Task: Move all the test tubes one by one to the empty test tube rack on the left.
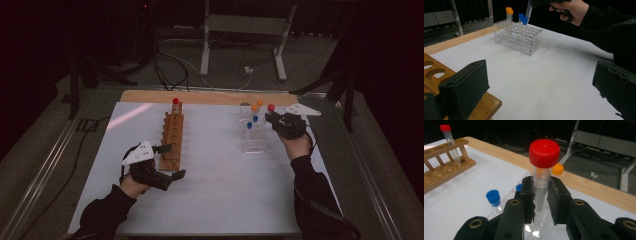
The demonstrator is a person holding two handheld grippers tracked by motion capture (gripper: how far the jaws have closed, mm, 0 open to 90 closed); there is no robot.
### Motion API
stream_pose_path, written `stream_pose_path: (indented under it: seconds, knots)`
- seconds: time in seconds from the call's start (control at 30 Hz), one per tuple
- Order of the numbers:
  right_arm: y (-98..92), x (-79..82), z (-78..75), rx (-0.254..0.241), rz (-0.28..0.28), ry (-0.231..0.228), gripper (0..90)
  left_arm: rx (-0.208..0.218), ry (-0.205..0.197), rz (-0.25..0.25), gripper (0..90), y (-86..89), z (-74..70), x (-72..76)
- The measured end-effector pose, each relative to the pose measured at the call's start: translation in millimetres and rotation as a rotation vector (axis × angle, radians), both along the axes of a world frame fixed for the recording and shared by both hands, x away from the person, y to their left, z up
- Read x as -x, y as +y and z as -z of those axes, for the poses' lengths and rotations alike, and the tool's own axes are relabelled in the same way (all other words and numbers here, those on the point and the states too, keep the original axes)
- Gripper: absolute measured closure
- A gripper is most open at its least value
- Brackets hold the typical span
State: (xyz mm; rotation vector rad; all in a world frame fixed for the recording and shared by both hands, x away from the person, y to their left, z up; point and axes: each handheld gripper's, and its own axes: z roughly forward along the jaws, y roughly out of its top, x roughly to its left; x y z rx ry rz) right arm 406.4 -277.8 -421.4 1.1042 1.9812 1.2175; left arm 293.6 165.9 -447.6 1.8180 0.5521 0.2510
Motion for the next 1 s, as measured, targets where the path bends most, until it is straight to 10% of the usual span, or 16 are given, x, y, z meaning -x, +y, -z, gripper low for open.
stream_pose_path:
  seconds: [0.53, 1.0]
  knots:
    - [12.2, 23.2, -41.9, 0.022, -0.068, -0.090, 75.1, 0.001, 0.005, 0.007, 1.1, -1.6, -2.1, 0.0]
    - [46.3, 51.4, -35.7, 0.014, -0.221, -0.078, 75.1, 0.002, 0.010, 0.019, 1.1, -5.5, -7.8, 2.3]
